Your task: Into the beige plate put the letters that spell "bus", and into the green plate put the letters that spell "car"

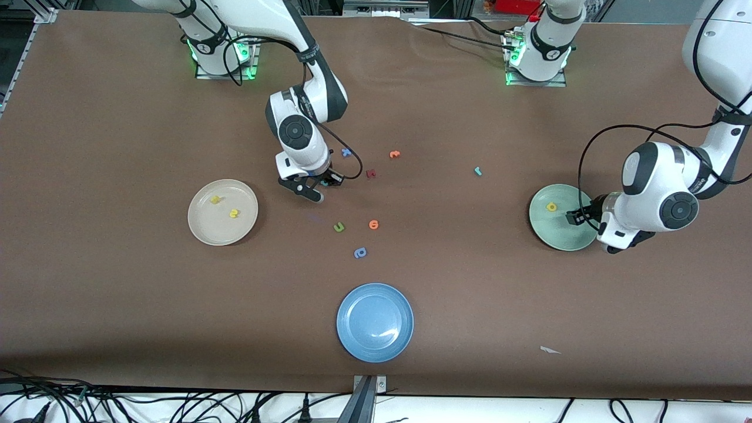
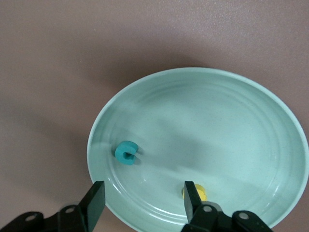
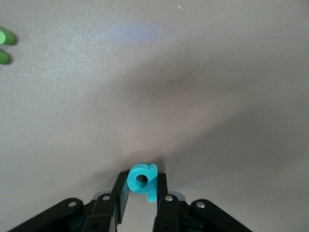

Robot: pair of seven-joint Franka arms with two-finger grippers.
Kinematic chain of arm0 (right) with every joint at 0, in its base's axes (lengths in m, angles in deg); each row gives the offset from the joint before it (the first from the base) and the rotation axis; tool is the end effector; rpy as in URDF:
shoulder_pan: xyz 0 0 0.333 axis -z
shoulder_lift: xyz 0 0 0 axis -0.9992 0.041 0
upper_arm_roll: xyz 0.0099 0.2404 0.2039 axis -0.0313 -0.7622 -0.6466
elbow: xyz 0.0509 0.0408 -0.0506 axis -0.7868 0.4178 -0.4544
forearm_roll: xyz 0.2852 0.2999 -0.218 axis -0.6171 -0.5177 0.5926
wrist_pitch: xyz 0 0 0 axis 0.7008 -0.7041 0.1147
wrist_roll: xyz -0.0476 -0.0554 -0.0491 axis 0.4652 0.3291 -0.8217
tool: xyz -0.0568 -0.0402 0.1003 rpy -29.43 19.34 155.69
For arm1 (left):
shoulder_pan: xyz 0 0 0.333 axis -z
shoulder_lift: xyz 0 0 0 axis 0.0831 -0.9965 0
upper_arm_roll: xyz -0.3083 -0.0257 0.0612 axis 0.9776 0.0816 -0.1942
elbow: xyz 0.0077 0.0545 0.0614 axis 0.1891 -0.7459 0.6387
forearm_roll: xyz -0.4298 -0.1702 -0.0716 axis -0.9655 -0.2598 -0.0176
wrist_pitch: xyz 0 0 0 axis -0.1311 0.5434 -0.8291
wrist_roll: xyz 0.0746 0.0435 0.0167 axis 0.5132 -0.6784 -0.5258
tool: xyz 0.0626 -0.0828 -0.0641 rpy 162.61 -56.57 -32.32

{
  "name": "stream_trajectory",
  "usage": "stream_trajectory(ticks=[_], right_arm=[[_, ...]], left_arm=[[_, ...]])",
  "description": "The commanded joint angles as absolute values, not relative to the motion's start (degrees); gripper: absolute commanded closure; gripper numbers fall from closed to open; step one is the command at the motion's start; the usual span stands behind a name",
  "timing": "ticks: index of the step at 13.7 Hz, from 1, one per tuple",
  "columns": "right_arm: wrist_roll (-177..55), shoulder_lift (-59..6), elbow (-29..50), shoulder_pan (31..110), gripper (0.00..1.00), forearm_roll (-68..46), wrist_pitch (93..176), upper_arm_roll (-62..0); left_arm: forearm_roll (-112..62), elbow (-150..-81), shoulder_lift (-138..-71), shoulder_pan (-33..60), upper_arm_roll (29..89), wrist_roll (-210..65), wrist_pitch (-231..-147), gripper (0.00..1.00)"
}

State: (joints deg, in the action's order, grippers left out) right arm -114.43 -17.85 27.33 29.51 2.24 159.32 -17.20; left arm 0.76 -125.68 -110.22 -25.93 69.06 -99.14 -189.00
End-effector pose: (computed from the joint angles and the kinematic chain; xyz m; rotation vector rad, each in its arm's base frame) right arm 0.4982 0.3918 0.1008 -3.0501 0.7139 0.1626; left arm 0.6316 0.0371 0.1424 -2.9528 -0.6824 0.5021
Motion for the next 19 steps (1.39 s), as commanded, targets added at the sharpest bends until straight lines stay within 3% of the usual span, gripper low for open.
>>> stream_trajectory(ticks=[1, 3, 4, 5, 9, 14, 19], right_arm=[[-114.06, -18.95, 27.86, 28.41, 0.73, 2.16, 159.73, -16.26], [-113.88, -19.22, 27.69, 28.41, 0.73, 2.16, 159.03, -15.91], [-113.88, -19.22, 27.43, 28.32, 0.73, 2.25, 157.81, -15.3], [-113.8, -19.56, 26.73, 28.41, 0.73, 2.51, 156.75, -15.12], [-113.1, -20.8, 23.83, 28.41, 0.73, 6.11, 150.52, -12.4], [-101.7, -21.94, 20.74, 28.41, 0.73, 6.03, 140.85, -5.73], [-86.41, -22.47, 20.48, 28.41, 0.73, 6.03, 138.02, 0.61]], left_arm=[[2.05, -124.64, -110.97, -26.34, 69.54, -98.45, -188.31, 0.26], [2.05, -124.64, -110.97, -26.34, 69.63, -98.45, -188.31, 0.26], [2.05, -124.64, -110.97, -26.34, 69.63, -98.45, -188.31, 0.19], [2.05, -124.56, -110.89, -26.26, 69.71, -98.45, -188.31, 0.0], [1.34, -124.73, -110.27, -25.64, 71.03, -100.73, -187.87, 0.0], [0.11, -127.62, -109.66, -26.34, 79.98, -114.51, -187.87, 0.0], [-0.24, -133.95, -108.86, -26.96, 86.93, -125.24, -191.19, 0.0]])
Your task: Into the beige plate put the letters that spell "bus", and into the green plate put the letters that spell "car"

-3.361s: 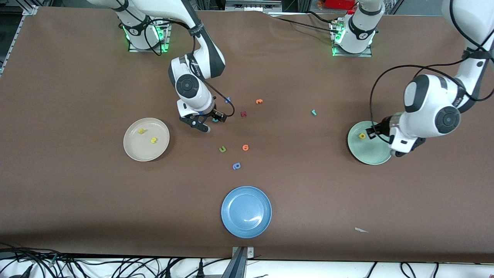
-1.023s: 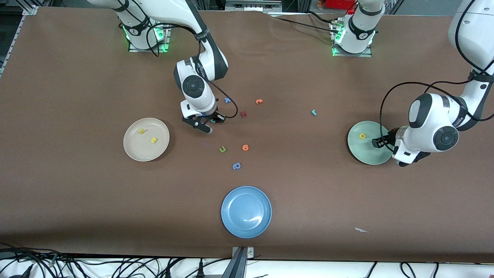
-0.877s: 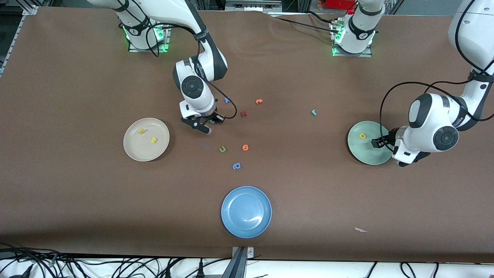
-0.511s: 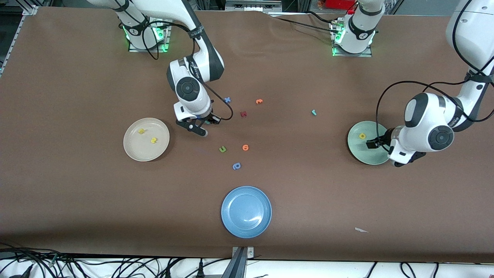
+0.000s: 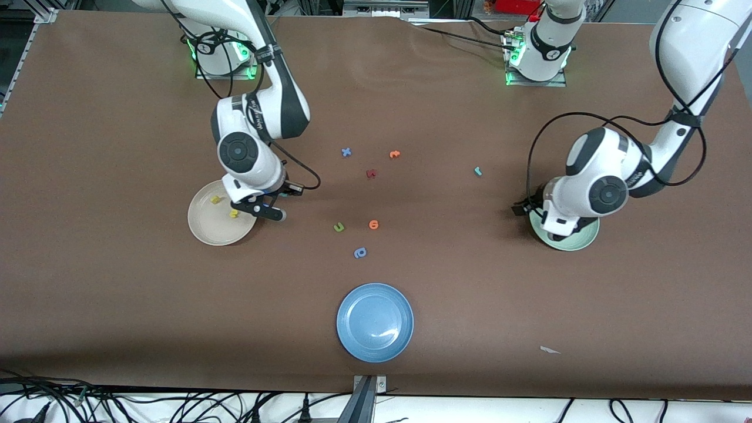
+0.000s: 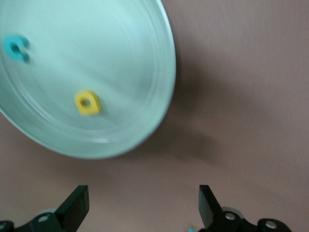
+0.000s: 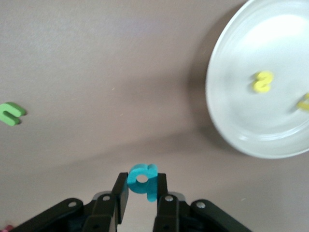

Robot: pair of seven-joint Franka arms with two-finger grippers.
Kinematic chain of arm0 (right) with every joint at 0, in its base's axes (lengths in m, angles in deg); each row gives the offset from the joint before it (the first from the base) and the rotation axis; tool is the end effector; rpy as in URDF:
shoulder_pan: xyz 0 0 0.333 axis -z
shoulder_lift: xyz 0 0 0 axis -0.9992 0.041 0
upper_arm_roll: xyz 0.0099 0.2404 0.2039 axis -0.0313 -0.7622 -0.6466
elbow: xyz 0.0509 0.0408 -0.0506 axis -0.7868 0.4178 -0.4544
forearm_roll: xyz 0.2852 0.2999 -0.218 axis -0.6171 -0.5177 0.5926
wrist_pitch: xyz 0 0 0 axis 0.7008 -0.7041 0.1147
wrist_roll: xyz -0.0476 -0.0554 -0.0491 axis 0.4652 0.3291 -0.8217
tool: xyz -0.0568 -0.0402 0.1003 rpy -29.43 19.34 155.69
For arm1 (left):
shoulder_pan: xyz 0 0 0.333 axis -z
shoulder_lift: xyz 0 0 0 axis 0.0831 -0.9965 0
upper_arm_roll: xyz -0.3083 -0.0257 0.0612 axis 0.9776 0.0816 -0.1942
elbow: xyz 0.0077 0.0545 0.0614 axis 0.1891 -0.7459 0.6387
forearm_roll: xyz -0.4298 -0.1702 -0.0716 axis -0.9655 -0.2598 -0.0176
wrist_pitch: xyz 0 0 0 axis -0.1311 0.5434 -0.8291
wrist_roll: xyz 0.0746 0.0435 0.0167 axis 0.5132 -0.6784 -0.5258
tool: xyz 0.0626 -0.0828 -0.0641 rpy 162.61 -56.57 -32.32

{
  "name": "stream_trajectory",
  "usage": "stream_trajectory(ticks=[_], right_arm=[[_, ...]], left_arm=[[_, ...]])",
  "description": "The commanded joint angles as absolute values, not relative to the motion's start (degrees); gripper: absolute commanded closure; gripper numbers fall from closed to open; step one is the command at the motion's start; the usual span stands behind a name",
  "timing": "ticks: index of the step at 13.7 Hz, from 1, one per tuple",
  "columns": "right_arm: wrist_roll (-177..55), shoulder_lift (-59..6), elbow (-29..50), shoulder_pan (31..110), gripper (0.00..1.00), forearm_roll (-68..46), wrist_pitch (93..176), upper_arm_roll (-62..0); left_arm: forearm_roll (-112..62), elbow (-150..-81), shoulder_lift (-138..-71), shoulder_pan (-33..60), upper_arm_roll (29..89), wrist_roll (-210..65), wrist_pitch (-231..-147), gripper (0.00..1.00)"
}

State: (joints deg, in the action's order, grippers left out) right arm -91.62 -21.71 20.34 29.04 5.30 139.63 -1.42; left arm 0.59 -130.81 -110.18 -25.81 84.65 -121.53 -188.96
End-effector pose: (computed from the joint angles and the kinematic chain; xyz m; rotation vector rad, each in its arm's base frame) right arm 0.5977 0.2865 0.2063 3.0589 -0.3373 -0.2488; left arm 0.5934 -0.1401 0.1591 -2.9077 -0.8428 0.5356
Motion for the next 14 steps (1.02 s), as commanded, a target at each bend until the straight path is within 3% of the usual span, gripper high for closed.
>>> stream_trajectory(ticks=[1, 3, 7, 10, 12, 13, 14], right_arm=[[-82.89, -22.29, 20.48, 28.5, 0.73, 6.03, 137.5, 2.27], [-74.29, -21.77, 20.48, 29.37, 0.73, 5.94, 136.7, 5.7], [-63.8, -20.27, 20.65, 35.69, 0.73, 5.33, 137.32, 5.72], [-62.12, -17.73, 22.23, 37.37, 0.72, 4.54, 138.63, 5.45], [-61.77, -17.28, 23.55, 37.46, 0.7, 4.01, 140.04, 5.36], [-61.76, -17.2, 23.56, 37.55, 0.53, 3.31, 140.13, 5.02], [-61.76, -16.93, 23.56, 37.9, 0.03, 2.43, 140.04, 5.01]], left_arm=[[-0.24, -135.79, -108.86, -26.87, 87.72, -127.43, -193.73, 0.0], [0.11, -140.01, -108.78, -26.87, 89.75, -131.39, -198.65, 0.0], [3.35, -147.74, -108.51, -24.68, 89.93, -139.74, -211.14, 0.0], [8.8, -151.27, -108.6, -24.59, 90.1, -144.93, -213.18, 0.02], [8.99, -151.36, -108.77, -23.01, 90.11, -147.14, -213.18, 0.09], [8.99, -151.36, -108.86, -22.83, 90.11, -147.58, -213.18, 0.15], [8.99, -151.36, -109.04, -22.83, 90.11, -147.76, -213.18, 0.21]])
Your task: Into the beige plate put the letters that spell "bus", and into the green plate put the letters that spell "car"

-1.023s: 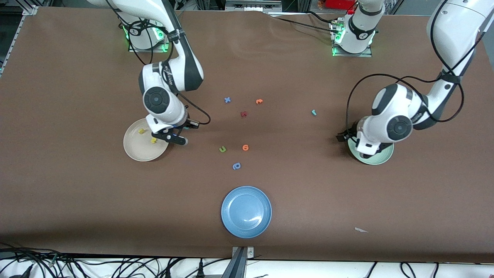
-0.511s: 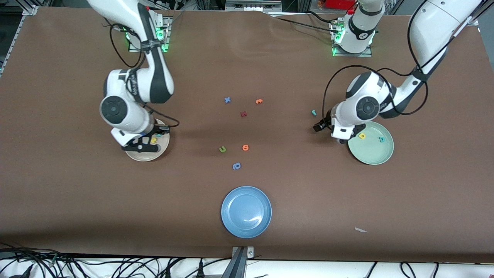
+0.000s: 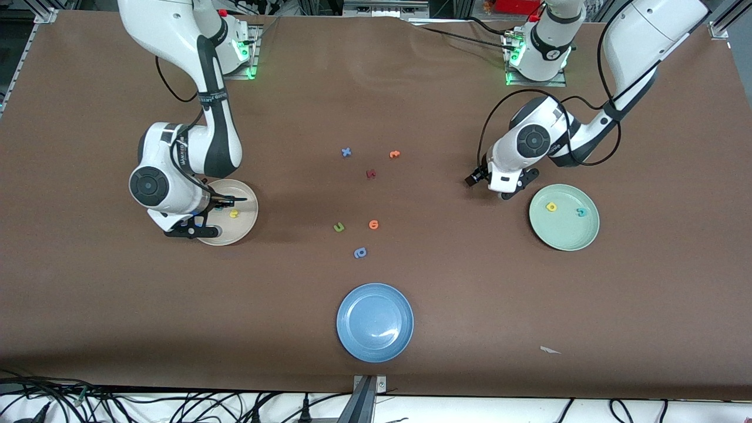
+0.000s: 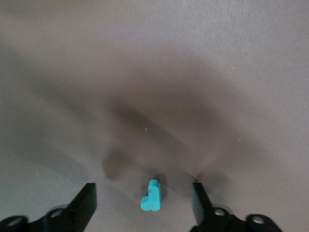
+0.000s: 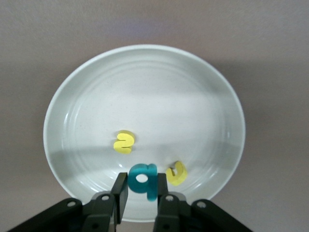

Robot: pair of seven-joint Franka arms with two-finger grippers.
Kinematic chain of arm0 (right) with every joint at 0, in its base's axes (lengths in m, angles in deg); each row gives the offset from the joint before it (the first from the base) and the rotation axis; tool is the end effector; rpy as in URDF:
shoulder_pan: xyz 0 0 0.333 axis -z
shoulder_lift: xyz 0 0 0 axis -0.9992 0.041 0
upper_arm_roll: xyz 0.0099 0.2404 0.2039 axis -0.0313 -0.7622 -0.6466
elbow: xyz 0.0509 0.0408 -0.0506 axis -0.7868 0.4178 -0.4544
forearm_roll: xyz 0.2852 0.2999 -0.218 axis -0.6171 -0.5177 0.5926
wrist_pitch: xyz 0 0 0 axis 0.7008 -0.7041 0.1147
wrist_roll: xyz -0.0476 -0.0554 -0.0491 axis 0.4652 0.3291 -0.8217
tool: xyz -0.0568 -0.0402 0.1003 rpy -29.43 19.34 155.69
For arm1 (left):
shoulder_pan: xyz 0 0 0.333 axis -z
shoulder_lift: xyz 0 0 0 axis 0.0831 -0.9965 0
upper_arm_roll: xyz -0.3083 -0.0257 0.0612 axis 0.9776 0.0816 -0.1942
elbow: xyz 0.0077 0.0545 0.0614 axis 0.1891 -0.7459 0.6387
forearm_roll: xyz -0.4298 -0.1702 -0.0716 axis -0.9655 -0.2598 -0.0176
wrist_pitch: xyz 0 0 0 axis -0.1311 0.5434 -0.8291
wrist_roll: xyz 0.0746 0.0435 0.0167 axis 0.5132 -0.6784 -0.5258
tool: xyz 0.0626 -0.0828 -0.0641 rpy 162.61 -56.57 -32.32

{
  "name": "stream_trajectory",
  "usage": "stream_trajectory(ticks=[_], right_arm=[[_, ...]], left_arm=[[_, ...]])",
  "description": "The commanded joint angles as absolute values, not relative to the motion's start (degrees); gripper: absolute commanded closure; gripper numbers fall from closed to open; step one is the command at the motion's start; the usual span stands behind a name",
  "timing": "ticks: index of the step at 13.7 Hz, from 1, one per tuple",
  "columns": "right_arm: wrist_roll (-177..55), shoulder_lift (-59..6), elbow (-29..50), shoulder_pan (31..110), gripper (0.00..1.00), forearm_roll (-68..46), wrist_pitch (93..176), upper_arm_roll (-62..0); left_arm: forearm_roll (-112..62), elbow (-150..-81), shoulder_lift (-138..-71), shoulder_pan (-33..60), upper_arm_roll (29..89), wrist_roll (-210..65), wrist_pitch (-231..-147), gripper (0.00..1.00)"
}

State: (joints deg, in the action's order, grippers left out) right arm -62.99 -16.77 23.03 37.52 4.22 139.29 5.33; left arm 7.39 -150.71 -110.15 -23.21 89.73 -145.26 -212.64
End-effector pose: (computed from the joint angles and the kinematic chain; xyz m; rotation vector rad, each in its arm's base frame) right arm 0.6301 0.1051 0.1645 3.0336 -0.0093 -0.3569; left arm 0.4543 -0.2421 0.0849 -2.9084 -1.0457 0.4098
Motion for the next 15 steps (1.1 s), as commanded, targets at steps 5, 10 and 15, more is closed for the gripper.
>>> stream_trajectory(ticks=[5, 10, 15], right_arm=[[-61.68, -16.67, 23.12, 38.78, 0.0, 1.98, 139.42, 4.75], [-59.93, -17.98, 22.24, 38.52, 0.0, 2.42, 135.67, 5.19], [-57.28, -18.77, 19.26, 38.87, 0.0, 2.6, 131.8, 7.91]], left_arm=[[8.99, -151.63, -109.13, -22.74, 90.11, -148.2, -213.18, 0.44], [8.99, -152.42, -109.13, -22.13, 90.11, -148.2, -214.23, 0.51], [9.08, -152.42, -109.21, -22.13, 90.02, -148.29, -214.32, 0.6]])
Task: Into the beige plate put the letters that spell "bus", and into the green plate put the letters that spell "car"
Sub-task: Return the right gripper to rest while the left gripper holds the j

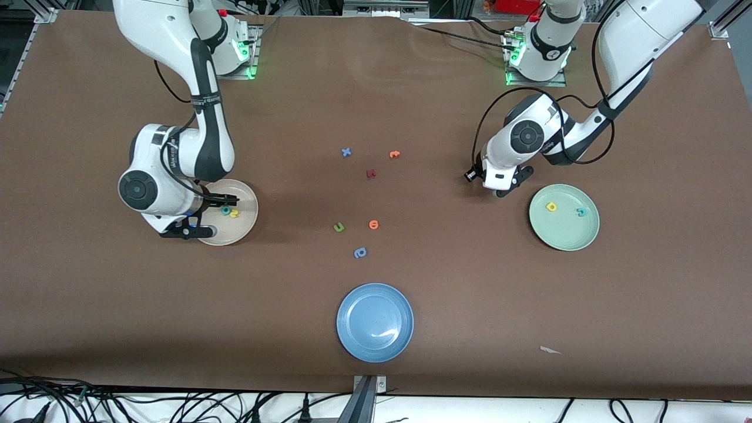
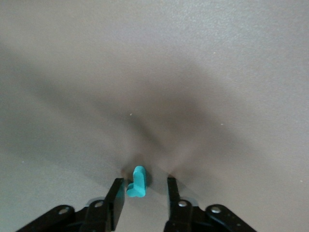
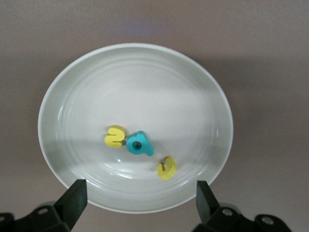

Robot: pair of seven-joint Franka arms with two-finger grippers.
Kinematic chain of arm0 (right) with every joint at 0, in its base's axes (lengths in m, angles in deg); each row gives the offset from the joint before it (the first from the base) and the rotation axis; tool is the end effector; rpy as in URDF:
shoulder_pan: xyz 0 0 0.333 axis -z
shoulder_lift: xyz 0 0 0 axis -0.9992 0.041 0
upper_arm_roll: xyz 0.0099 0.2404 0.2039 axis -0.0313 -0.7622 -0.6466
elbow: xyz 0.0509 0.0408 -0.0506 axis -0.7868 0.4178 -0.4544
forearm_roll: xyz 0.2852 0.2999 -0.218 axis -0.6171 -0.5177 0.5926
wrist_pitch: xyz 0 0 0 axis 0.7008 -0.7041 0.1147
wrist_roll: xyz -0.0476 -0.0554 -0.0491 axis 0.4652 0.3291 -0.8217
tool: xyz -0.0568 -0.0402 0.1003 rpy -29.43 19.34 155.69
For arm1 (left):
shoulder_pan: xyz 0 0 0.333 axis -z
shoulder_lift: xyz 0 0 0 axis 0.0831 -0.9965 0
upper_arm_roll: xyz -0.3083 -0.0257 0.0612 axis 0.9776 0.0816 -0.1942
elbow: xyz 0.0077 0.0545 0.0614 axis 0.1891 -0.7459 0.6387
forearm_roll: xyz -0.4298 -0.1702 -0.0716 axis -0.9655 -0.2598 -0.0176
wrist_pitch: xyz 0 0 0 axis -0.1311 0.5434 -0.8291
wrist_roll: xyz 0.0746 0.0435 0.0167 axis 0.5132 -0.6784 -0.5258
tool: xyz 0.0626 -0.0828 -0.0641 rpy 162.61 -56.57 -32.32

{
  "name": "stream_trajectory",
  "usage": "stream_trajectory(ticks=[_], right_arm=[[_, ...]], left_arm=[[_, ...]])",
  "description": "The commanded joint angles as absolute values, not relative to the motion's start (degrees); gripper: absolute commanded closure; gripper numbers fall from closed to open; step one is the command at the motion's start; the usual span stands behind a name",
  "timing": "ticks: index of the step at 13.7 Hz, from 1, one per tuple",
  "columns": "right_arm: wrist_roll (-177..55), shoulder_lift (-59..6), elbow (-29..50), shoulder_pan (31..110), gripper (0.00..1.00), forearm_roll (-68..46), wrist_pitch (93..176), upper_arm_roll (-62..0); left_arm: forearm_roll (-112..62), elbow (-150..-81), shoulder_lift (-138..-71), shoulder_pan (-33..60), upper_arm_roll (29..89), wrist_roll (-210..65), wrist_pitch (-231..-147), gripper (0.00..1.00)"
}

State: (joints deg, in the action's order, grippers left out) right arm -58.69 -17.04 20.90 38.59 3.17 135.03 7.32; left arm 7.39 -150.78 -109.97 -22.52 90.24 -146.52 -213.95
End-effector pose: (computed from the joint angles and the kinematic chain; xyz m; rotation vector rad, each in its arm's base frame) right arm 0.6409 0.0838 0.1854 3.0616 0.0286 -0.3988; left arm 0.4525 -0.2533 0.0890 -2.9257 -1.0584 0.3895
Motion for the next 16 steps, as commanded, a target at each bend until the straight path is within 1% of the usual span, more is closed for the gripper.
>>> stream_trajectory(ticks=[1, 2, 5, 7, 9, 11, 12, 14, 16], right_arm=[[-57.37, -18.86, 16.55, 38.96, 0.0, 2.69, 129.17, 8.61], [-57.46, -18.78, 13.65, 39.04, 0.0, 2.77, 125.66, 8.96], [-57.28, -19.74, 5.92, 38.61, 0.0, 6.46, 118.89, 11.68], [-56.85, -20.18, -1.28, 38.69, 0.0, 6.82, 110.82, 15.71], [-55.44, -20.45, -6.65, 38.69, 0.0, 6.03, 103.86, 18.89], [-55.35, -20.45, -11.84, 38.69, 0.0, 6.64, 99.63, 19.34], [-55.7, -20.45, -13.6, 38.61, 0.0, 6.73, 98.22, 19.43], [-55.61, -20.45, -15.38, 38.61, 0.0, 6.56, 95.84, 19.95], [-55.44, -21.06, -15.47, 38.61, 0.0, 6.29, 95.74, 20.22]], left_arm=[[9.08, -152.42, -109.21, -22.13, 90.02, -148.2, -214.32, 0.62], [9.08, -152.42, -109.21, -22.13, 90.02, -148.2, -214.32, 0.63], [9.25, -152.33, -109.48, -22.13, 89.93, -148.2, -214.32, 0.67], [10.13, -152.33, -109.39, -22.3, 89.93, -148.2, -214.23, 0.71], [10.22, -152.33, -109.48, -22.3, 89.93, -148.2, -214.23, 0.72], [10.22, -152.33, -109.48, -22.3, 89.93, -148.2, -214.23, 0.71], [10.22, -152.33, -109.48, -22.3, 89.93, -148.11, -214.15, 0.69], [10.22, -152.33, -109.48, -22.65, 89.67, -148.11, -214.15, 0.53], [10.22, -152.33, -109.39, -23.26, 89.49, -148.29, -214.15, 0.52]])
